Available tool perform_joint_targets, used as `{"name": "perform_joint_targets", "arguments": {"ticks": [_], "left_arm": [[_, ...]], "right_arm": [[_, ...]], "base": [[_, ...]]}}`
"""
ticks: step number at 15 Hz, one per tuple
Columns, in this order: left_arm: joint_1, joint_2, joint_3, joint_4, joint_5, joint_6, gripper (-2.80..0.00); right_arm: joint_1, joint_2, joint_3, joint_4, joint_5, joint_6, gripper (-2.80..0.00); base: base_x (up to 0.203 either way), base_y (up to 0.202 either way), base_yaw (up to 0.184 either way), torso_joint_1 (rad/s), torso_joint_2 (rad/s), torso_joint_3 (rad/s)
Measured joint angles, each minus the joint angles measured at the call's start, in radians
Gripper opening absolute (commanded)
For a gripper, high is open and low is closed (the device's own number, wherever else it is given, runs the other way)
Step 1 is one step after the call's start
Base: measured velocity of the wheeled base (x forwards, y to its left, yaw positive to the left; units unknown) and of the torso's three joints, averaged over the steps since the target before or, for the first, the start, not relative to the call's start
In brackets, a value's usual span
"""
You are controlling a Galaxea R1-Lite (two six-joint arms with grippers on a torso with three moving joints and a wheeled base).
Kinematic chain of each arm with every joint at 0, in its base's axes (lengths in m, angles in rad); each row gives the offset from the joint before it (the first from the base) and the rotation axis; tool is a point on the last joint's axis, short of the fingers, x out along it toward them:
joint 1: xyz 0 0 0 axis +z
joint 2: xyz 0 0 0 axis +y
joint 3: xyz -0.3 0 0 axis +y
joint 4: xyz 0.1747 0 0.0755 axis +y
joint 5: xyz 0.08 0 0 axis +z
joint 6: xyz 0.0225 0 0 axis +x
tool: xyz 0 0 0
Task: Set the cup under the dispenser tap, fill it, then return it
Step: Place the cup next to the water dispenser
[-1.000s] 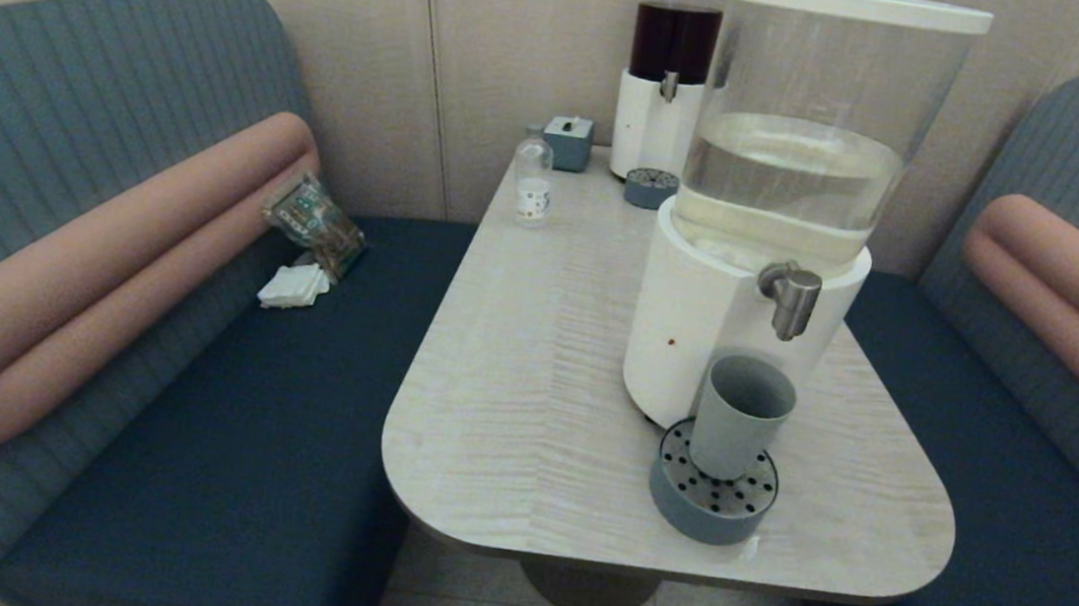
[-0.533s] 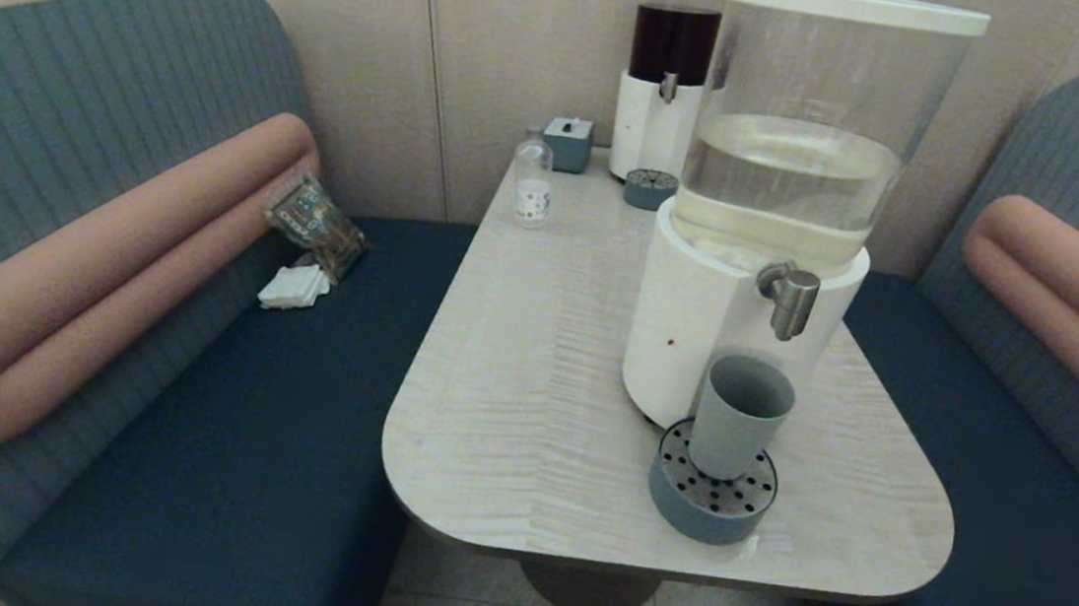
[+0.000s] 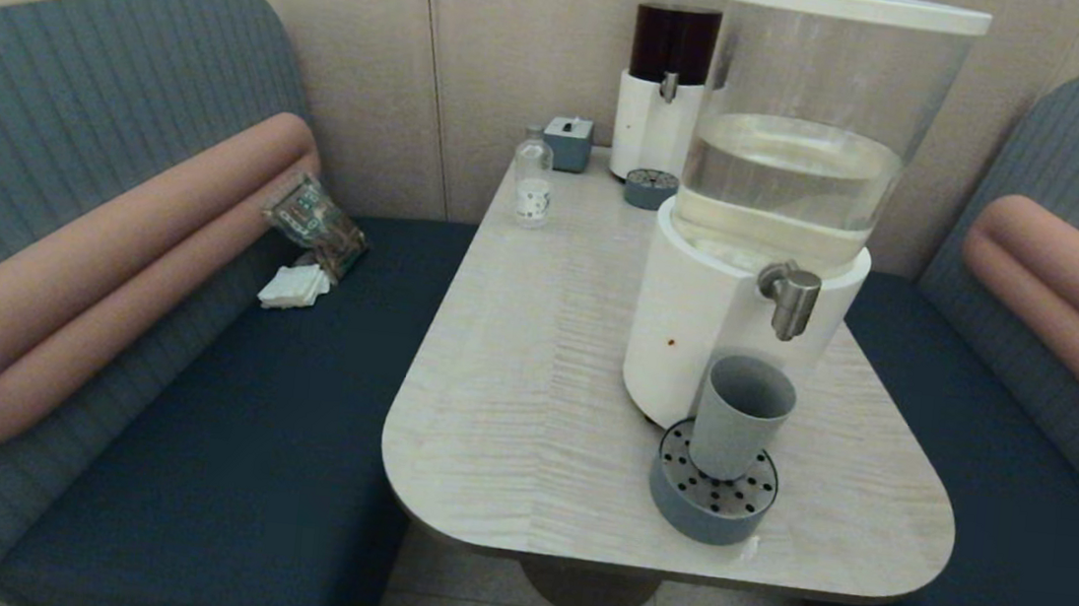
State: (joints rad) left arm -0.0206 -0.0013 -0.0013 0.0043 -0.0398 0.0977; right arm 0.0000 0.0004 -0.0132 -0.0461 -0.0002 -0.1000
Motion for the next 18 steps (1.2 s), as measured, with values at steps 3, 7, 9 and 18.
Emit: {"name": "perform_joint_targets", "arguments": {"ticks": [3,7,9,18], "left_arm": [[0.0,0.0,0.0,0.0,0.0,0.0,-2.8],[0.0,0.0,0.0,0.0,0.0,0.0,-2.8],[0.0,0.0,0.0,0.0,0.0,0.0,-2.8],[0.0,0.035,-0.233,0.024,-0.067,-0.021,-2.8]], "right_arm": [[0.0,0.0,0.007,0.058,0.017,0.033,-2.8],[0.0,0.0,0.008,0.059,0.007,0.071,-2.8],[0.0,0.0,0.009,0.058,0.008,0.073,-2.8],[0.0,0.0,0.009,0.058,0.008,0.073,-2.8]], "base": [[0.0,0.0,0.0,0.0,0.0,0.0],[0.0,0.0,0.0,0.0,0.0,0.0],[0.0,0.0,0.0,0.0,0.0,0.0],[0.0,0.0,0.0,0.0,0.0,0.0]]}}
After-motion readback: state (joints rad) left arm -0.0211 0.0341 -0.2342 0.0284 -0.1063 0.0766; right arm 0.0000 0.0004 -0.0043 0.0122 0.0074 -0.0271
